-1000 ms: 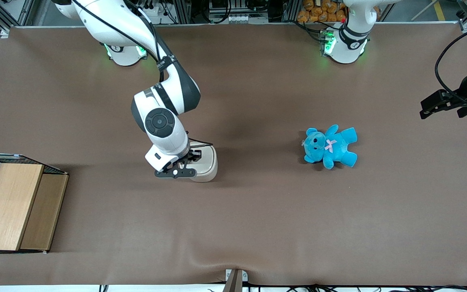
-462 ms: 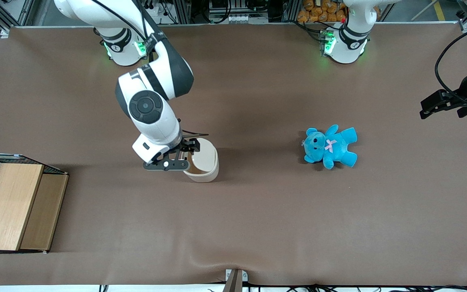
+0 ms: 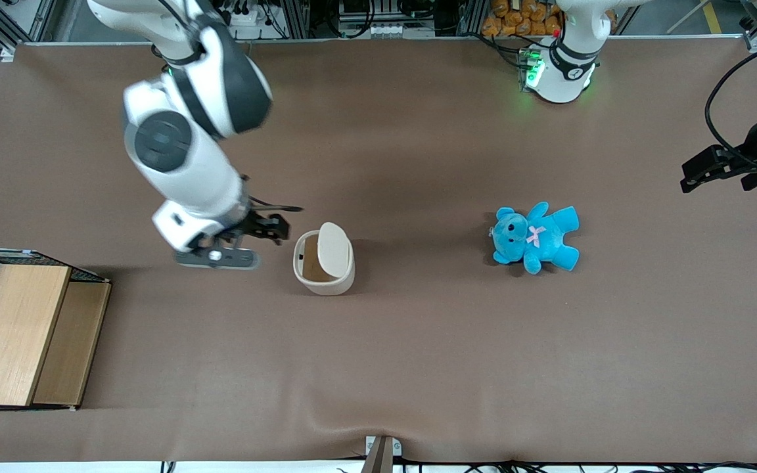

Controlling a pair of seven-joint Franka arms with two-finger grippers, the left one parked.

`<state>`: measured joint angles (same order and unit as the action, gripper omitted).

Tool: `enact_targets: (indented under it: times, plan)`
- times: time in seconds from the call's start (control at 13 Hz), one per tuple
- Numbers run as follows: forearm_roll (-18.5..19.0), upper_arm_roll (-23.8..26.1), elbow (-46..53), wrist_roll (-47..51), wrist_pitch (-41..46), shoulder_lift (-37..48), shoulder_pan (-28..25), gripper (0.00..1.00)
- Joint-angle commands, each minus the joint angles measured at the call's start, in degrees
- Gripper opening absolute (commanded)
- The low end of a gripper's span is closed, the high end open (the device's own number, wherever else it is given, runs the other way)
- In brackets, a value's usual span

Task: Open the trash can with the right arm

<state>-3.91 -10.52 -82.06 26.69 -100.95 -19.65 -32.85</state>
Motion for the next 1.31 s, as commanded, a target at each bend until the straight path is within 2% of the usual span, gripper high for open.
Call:
enact_targets:
  times: [0.0,0.15,0.38,0.62,0.77,1.23]
  plan:
    - [0.04,0.42,-0.56,-6.09,4.34,5.83,4.36,1.00]
    - [0.13,0.33,-0.47,-8.84,8.21,8.21,7.09,1.00]
    - [0.13,0.33,-0.56,-17.87,12.96,11.82,12.36,1.00]
    - [0.22,0.33,-0.56,-25.00,14.73,13.93,16.06,1.00]
    - [2.14,0.50,-0.64,-28.87,16.05,15.42,17.99,1.00]
    - [2.51,0.59,-1.17,-33.89,17.81,17.54,22.30,1.00]
